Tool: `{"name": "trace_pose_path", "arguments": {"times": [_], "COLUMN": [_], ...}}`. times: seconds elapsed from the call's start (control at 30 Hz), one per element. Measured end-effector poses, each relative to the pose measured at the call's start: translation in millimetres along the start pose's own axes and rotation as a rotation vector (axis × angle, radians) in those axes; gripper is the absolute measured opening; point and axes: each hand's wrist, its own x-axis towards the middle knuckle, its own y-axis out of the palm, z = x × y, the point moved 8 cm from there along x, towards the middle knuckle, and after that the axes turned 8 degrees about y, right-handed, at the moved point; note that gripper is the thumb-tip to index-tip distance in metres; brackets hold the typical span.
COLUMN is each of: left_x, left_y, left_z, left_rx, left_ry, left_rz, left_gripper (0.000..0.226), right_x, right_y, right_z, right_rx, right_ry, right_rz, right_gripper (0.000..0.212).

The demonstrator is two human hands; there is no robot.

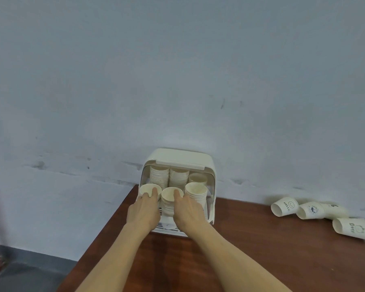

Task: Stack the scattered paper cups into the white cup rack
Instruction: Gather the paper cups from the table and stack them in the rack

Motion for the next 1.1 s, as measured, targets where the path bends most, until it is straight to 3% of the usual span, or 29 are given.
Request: {"name": "trace_pose_path", "arguments": {"times": [0.27,0.4,0.53,0.7,0.8,1.1], "left_x": [-15,-17,-16,-16,-17,-18], "left_y": [-23,-21,-13,-10,-8,3], "left_z": [-59,-103,-157,-230,-267,-338], "left_rx": [-0.098,-0.146,-0.188,-0.205,-0.202,-0.18], "left_ry": [0.077,0.102,0.162,0.25,0.293,0.364], "left_rz": [-0.023,0.007,0.034,0.022,0.035,0.068], "left_gripper": [0.051,0.043,0.041,0.042,0.042,0.042], "right_x": [-29,-51,-80,-111,-124,-147], "right_y": [-52,-73,-82,-98,-106,-115], "right_z": [-52,-112,-189,-270,-306,-366], "right_rx": [0.035,0.073,0.062,0.039,0.05,0.065], "right_ry": [0.043,0.128,0.271,0.412,0.469,0.558], "right_rz": [-0.095,-0.139,-0.147,-0.147,-0.155,-0.178], "right_gripper": [0.042,0.04,0.053,0.042,0.048,0.048]}}
